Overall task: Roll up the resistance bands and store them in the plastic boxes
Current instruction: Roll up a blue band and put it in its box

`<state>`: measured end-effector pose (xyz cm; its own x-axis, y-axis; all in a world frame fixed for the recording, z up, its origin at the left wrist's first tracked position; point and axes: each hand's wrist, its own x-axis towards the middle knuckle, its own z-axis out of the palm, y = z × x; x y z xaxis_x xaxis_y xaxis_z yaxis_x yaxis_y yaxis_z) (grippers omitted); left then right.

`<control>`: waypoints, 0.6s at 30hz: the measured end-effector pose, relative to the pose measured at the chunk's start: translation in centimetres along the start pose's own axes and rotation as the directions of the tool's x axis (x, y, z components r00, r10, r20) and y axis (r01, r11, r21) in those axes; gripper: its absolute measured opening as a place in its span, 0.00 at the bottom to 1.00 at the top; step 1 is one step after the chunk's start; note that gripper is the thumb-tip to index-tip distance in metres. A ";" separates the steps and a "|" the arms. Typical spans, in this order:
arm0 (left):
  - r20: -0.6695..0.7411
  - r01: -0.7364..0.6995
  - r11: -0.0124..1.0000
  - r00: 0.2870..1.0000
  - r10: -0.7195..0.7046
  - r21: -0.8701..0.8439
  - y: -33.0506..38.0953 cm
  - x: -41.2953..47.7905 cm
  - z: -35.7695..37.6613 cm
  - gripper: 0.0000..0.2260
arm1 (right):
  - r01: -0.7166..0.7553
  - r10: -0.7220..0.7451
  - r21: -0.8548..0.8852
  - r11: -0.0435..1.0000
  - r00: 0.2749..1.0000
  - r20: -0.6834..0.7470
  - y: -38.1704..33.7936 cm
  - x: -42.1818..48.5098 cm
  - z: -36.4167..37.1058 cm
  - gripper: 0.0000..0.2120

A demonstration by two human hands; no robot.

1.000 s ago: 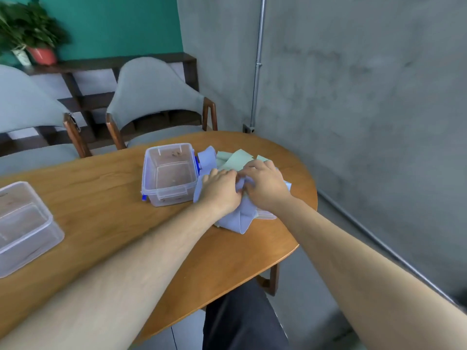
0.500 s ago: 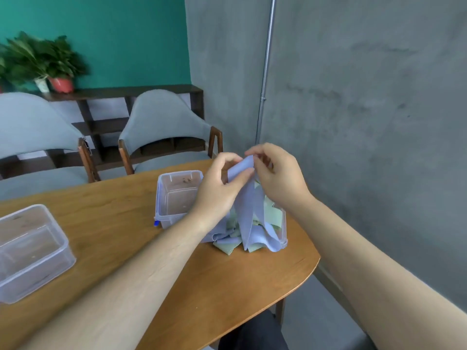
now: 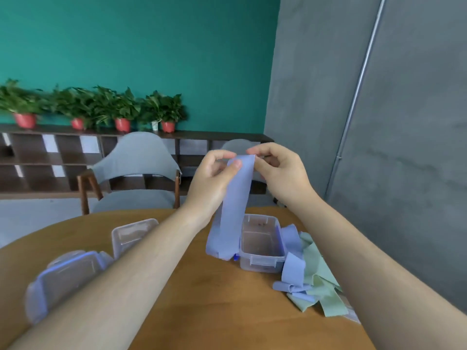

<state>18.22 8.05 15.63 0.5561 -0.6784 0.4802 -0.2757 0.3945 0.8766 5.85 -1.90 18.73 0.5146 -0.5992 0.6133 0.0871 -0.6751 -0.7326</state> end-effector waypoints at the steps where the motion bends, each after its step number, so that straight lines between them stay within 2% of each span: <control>1: -0.003 0.025 1.000 1.000 -0.025 0.016 -0.4 0.0 -1.2 0.08 | -0.008 0.007 0.021 1.000 1.000 0.006 0.2 0.6 1.1 0.09; 4: -0.051 0.073 0.996 0.996 -0.070 0.058 -1.6 -0.1 -4.2 0.13 | -0.060 0.058 0.025 0.998 0.996 0.072 0.9 1.6 4.0 0.08; 6: -0.110 0.081 0.995 0.991 -0.074 0.062 -1.9 0.1 -5.5 0.14 | -0.104 0.099 0.030 0.994 0.986 0.131 1.8 1.4 5.9 0.12; 8: -0.159 0.087 0.994 0.984 -0.075 0.067 -1.9 0.5 -6.4 0.14 | -0.094 0.093 0.003 0.996 0.989 0.114 2.6 0.3 7.6 0.16; 11: -0.197 0.125 0.986 0.975 -0.101 0.114 -2.3 1.2 -7.4 0.11 | -0.072 0.073 -0.009 0.997 0.994 0.087 3.5 -2.0 9.5 0.12; 12: -0.197 0.136 0.983 0.974 -0.110 0.124 -2.5 1.4 -7.6 0.10 | -0.112 0.109 0.020 0.994 0.986 0.124 3.7 -2.7 10.0 0.13; 15: -0.200 0.173 0.977 0.969 -0.146 0.122 -3.5 1.5 -8.0 0.06 | -0.227 0.205 0.081 0.971 0.955 0.215 4.4 -4.2 11.0 0.23; 18: -0.178 0.210 0.970 0.966 -0.187 0.122 -4.2 0.9 -8.2 0.06 | -0.249 0.222 0.142 0.958 0.958 0.184 4.7 -4.3 11.3 0.21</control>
<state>26.30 10.84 12.09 0.7284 -0.6187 0.2944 -0.2462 0.1646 0.9551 13.71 2.40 9.35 0.6689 -0.6443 0.3707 0.0766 -0.4363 -0.8965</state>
